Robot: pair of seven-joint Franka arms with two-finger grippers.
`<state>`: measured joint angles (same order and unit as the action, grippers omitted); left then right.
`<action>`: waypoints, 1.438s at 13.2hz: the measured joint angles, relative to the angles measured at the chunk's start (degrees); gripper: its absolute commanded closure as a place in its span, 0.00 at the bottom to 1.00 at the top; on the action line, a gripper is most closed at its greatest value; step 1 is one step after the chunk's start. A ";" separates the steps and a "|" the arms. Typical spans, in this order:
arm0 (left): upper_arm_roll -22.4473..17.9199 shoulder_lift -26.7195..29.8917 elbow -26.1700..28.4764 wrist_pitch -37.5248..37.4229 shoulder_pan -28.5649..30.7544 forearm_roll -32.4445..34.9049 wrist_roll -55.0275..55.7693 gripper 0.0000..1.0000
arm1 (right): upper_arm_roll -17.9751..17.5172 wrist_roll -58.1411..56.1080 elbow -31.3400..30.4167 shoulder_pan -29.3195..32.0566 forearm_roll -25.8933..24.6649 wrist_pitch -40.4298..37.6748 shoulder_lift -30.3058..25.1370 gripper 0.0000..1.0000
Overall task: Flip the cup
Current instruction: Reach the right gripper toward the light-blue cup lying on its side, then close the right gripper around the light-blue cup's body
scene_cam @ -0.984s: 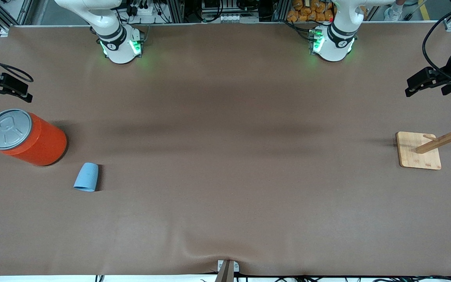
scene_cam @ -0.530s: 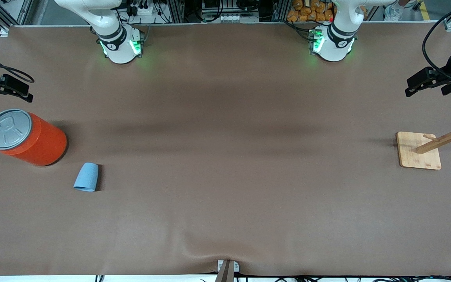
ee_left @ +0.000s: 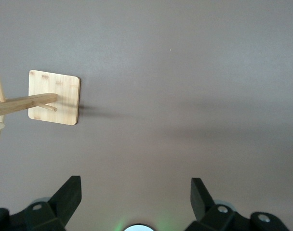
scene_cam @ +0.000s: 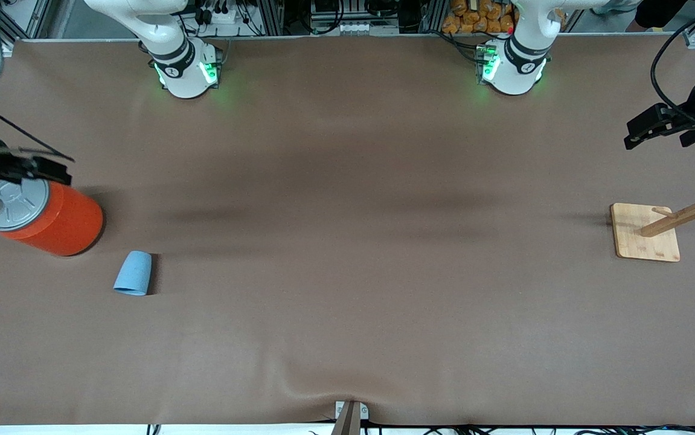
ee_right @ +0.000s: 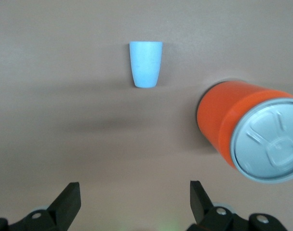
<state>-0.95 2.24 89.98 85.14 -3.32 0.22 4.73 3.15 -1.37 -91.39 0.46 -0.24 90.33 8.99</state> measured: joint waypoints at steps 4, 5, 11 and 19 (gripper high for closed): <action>0.00 -0.03 0.06 0.00 0.02 0.00 0.00 0.00 | -0.05 0.00 -1.06 0.03 0.00 9.45 9.54 0.00; 0.00 -0.04 0.08 0.00 0.02 0.00 0.00 0.00 | -0.05 0.00 -1.12 0.03 0.01 11.99 11.77 0.00; 0.00 -0.06 0.15 -0.02 0.01 0.00 0.00 0.00 | -0.06 0.00 -1.10 0.09 0.01 22.24 21.05 0.00; 0.00 -0.07 0.17 -0.03 0.03 0.00 0.00 0.00 | -0.24 -0.79 -1.08 -0.29 -0.02 35.45 29.64 0.00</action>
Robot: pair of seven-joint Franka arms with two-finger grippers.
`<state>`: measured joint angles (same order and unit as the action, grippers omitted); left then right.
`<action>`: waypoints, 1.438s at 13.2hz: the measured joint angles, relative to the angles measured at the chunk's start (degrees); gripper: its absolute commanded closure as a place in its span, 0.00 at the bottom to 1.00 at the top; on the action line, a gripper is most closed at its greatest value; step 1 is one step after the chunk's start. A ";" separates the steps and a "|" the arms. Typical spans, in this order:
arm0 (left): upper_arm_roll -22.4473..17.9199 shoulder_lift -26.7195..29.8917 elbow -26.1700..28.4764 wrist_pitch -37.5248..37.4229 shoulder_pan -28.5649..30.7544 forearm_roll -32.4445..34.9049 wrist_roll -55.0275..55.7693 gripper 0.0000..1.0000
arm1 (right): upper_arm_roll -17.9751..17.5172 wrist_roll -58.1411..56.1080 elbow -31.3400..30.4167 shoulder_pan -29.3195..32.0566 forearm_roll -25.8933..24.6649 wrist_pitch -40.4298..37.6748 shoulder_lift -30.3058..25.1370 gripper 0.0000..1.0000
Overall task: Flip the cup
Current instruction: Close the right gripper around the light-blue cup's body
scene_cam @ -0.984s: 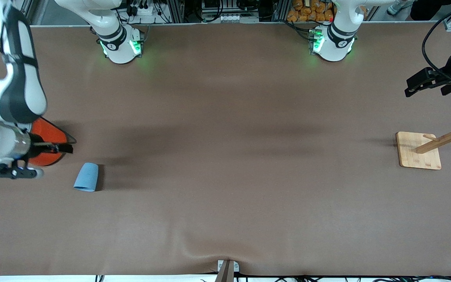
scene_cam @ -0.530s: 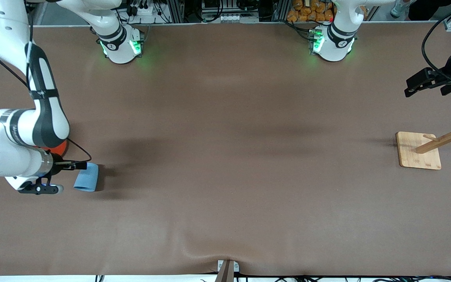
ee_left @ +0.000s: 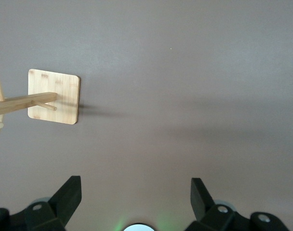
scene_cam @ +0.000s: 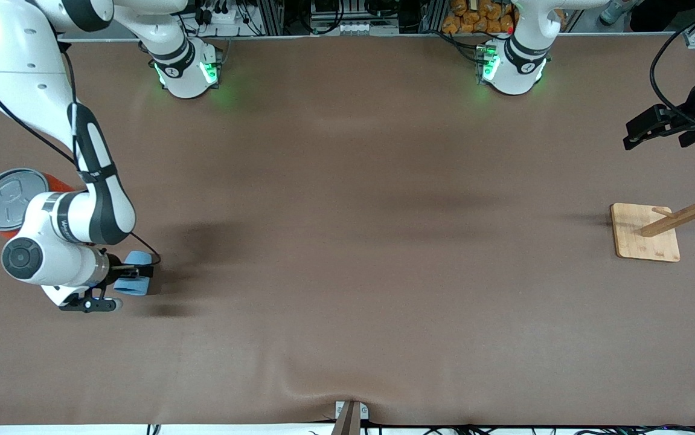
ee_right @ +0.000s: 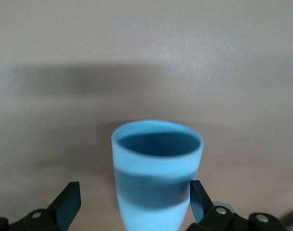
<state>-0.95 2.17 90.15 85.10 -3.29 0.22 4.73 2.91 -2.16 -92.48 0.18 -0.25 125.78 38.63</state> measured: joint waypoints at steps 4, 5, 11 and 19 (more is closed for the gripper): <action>0.00 0.00 0.00 0.00 0.09 0.00 0.00 0.00 | 0.28 -4.80 0.03 1.53 0.00 3.40 2.19 0.00; 0.00 0.00 0.00 0.00 0.11 0.00 0.00 0.00 | 0.29 -5.41 0.03 1.85 0.00 3.72 2.39 0.00; 0.00 0.00 0.00 0.00 0.15 0.00 0.00 0.00 | 0.19 -6.04 -0.59 1.98 0.00 7.71 3.84 0.00; 0.00 -0.14 0.03 -0.01 0.13 0.00 0.00 0.00 | 0.24 -15.97 -1.18 2.31 0.00 8.66 4.03 0.00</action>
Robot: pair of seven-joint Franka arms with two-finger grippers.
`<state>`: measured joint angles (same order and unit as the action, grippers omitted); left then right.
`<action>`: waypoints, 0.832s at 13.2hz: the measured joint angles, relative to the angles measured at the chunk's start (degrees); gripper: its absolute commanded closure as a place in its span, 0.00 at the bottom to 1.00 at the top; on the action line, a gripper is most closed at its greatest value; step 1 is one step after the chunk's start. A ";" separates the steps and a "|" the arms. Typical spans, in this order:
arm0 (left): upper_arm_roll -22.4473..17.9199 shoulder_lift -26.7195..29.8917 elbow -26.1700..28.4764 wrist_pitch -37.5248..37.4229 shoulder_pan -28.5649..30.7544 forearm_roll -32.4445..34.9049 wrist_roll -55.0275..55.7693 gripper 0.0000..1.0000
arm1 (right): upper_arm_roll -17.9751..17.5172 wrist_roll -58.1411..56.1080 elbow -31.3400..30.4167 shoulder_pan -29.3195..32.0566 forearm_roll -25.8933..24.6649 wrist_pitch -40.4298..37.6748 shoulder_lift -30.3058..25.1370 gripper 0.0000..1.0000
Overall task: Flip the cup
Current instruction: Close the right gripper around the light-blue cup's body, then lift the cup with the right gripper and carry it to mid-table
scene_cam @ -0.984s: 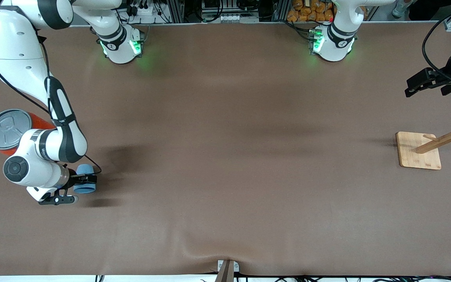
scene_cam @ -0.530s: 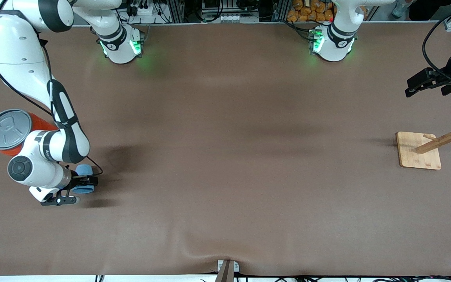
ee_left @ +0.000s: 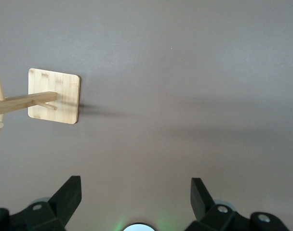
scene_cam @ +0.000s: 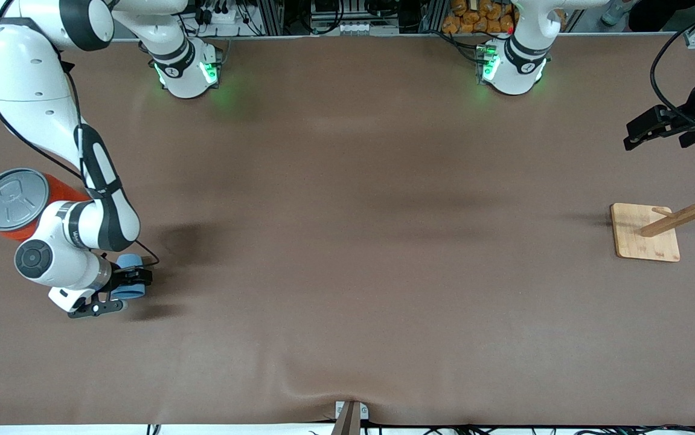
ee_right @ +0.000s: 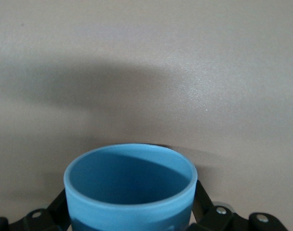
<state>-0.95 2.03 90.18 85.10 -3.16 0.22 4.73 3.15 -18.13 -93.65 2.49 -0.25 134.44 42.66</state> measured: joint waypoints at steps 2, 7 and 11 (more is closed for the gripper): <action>0.00 -0.05 0.00 0.00 -0.01 0.00 0.00 0.00 | 0.01 -1.98 -0.01 0.21 0.00 -0.06 -0.03 0.09; 0.00 -0.10 0.00 0.00 -0.04 0.00 0.00 0.00 | -0.22 -6.43 -0.19 0.22 0.00 -0.24 -0.68 0.28; 0.00 -0.16 0.00 0.00 -0.04 0.00 0.00 0.00 | -0.15 -13.85 -0.26 0.26 0.00 0.02 -0.94 0.28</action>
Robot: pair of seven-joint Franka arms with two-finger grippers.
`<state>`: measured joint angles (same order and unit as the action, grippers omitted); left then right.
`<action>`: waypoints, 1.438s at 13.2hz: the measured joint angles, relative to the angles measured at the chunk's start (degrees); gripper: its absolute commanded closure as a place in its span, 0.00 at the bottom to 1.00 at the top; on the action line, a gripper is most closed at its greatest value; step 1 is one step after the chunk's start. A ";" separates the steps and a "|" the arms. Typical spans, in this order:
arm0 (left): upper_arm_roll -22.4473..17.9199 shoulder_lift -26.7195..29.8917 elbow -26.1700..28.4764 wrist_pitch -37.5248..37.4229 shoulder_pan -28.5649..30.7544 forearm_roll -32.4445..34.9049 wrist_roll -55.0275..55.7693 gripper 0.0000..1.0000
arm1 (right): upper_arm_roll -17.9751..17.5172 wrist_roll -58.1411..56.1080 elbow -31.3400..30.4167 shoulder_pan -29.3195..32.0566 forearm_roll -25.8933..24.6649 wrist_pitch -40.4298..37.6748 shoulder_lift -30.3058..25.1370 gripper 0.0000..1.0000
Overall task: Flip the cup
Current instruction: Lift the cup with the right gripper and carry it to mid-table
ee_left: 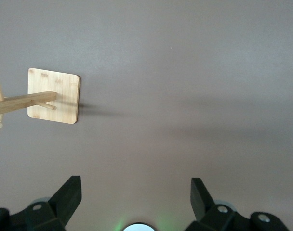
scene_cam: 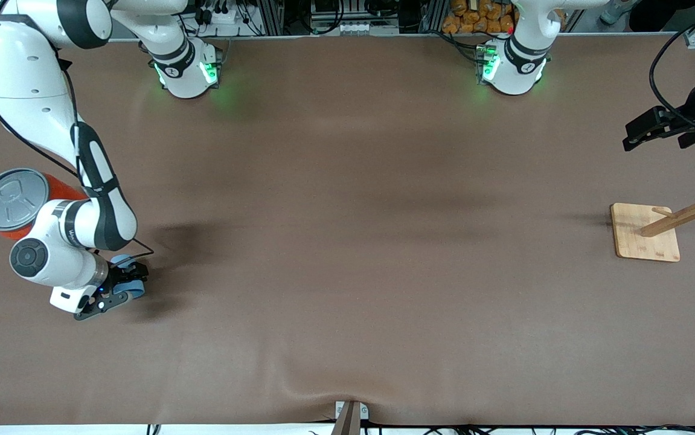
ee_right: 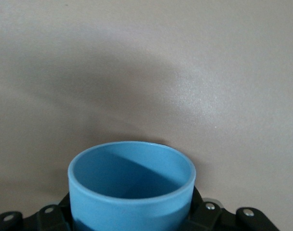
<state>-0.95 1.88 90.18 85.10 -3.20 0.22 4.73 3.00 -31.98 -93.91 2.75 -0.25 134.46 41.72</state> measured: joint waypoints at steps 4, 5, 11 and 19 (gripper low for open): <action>0.00 -0.15 0.00 0.00 -0.01 0.00 0.00 0.00 | -0.30 -8.55 0.03 -0.07 0.00 0.02 -2.98 0.28; 0.00 -0.18 0.00 0.00 -0.01 0.00 0.00 0.00 | -0.54 -10.65 0.02 -0.13 0.00 -0.09 -3.90 0.28; 0.00 -0.24 0.00 0.00 0.17 -0.24 0.00 0.00 | -5.39 -18.37 0.17 -0.38 0.00 -0.32 -7.37 0.26; 0.01 -0.28 0.00 0.00 0.10 -0.41 0.00 0.00 | -18.29 -20.71 0.15 -2.51 0.00 -6.00 -12.86 0.24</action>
<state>-0.95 1.60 90.18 85.10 -3.10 -0.19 4.73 -15.29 -52.69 -93.76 0.23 -0.25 128.46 28.86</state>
